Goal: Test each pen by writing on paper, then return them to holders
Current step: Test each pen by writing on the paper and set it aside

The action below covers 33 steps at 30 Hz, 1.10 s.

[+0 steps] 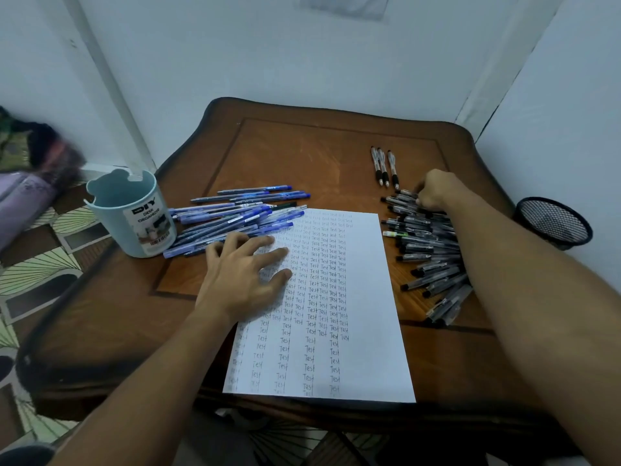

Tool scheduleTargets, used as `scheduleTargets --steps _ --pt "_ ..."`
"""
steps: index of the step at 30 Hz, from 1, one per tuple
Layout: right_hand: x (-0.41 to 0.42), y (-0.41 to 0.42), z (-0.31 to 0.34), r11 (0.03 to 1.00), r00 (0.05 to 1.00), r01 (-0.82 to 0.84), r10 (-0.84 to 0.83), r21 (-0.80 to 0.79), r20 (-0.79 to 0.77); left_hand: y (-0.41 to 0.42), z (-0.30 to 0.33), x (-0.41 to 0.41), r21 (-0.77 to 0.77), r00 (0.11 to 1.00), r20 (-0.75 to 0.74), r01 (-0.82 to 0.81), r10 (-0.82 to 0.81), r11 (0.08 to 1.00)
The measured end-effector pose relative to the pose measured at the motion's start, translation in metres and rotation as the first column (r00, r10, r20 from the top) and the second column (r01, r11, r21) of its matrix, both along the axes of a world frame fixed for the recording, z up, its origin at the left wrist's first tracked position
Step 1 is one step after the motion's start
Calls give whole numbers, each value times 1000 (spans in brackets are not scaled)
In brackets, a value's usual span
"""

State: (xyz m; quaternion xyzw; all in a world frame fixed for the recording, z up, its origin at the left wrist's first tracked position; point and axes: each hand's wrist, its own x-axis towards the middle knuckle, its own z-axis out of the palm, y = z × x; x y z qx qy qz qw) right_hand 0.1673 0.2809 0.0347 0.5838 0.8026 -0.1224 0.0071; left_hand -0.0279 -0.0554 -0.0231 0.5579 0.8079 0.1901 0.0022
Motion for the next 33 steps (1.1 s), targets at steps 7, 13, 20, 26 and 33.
scheduleTargets --steps 7,13,20,26,33 --pt "5 -8 -1 1000 1000 -6 6 15 29 0 0 2 -1 1000 -5 -9 9 1000" --pt "5 -30 13 970 986 -159 145 183 85 0 -1 1 -32 999 -49 -6 4 999" --pt "-3 -72 30 949 855 -227 301 218 -422 0 0 2 -49 998 -63 -10 7 999" --pt "-20 -120 26 973 362 -107 -153 -204 -919 0 4 6 -49 998 -54 -23 20 999" --pt "-25 -146 18 894 58 -194 -401 -404 -914 0 5 7 -57 998 -60 -14 11 998"
